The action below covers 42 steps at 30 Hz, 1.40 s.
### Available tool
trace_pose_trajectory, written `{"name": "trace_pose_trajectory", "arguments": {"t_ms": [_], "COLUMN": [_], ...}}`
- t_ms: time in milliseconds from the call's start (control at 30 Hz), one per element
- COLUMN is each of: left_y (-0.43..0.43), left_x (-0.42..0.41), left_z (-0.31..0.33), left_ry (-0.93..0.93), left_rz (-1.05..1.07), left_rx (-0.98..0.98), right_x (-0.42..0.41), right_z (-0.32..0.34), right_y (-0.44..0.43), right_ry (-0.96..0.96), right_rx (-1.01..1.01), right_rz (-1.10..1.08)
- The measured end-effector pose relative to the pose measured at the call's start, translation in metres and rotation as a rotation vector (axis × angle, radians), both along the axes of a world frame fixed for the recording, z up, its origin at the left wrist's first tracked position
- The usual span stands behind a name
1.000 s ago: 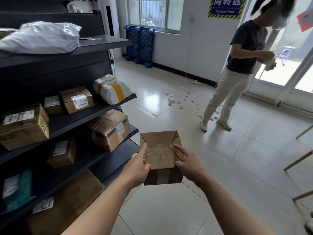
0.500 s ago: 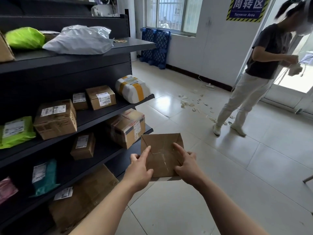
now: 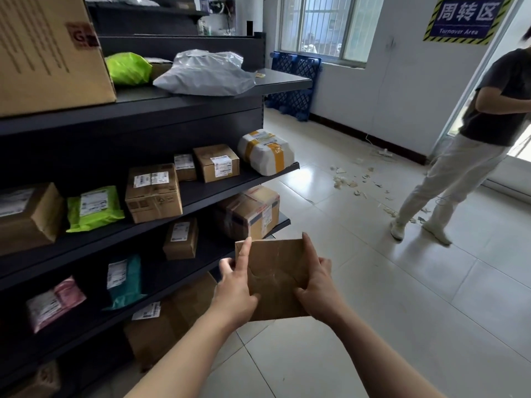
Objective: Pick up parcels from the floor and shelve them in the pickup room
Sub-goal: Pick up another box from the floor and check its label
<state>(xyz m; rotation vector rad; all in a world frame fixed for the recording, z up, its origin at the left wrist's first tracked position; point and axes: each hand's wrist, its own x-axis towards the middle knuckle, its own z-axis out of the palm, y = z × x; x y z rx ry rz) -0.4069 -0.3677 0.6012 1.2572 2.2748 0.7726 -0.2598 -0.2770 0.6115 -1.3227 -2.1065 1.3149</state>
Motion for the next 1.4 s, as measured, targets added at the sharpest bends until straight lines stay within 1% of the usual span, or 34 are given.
{"name": "trace_pose_trajectory", "arguments": {"t_ms": [133,433,600,700,800,967,1067,1267,1400], "left_y": [-0.02,-0.053,-0.064,-0.065,-0.067,-0.067,-0.064,-0.061,-0.06], "left_x": [-0.021,-0.041,-0.049,-0.053,-0.056,-0.054,-0.054,-0.057,-0.058], "left_z": [0.002,-0.004,-0.003,0.001,0.006,0.01,0.012,0.015,0.02], "left_ry": [0.036,-0.027,-0.061,0.005,0.012,-0.032,-0.042,-0.075,-0.078], "left_rz": [0.043,0.122,0.182,0.2,0.203,0.238,0.298,0.365,0.394], "left_rx": [0.016,0.045,0.079,0.052,0.044,0.075,0.082,0.15,0.149], "right_x": [-0.021,-0.047,-0.058,-0.063,-0.065,-0.07,-0.075,-0.083,-0.085], "right_z": [-0.001,-0.001,0.0,0.0,0.002,0.009,0.015,0.028,0.036], "right_y": [-0.018,-0.044,-0.054,-0.06,-0.061,-0.063,-0.067,-0.078,-0.086], "right_ry": [-0.035,-0.039,-0.006,0.041,0.068,0.049,0.049,0.06,0.048], "right_rx": [0.055,0.168,0.128,0.085,0.094,0.121,0.132,0.084,0.106], "right_rz": [0.028,0.087,0.078,0.074,0.041,0.043,0.06,0.123,0.164]}}
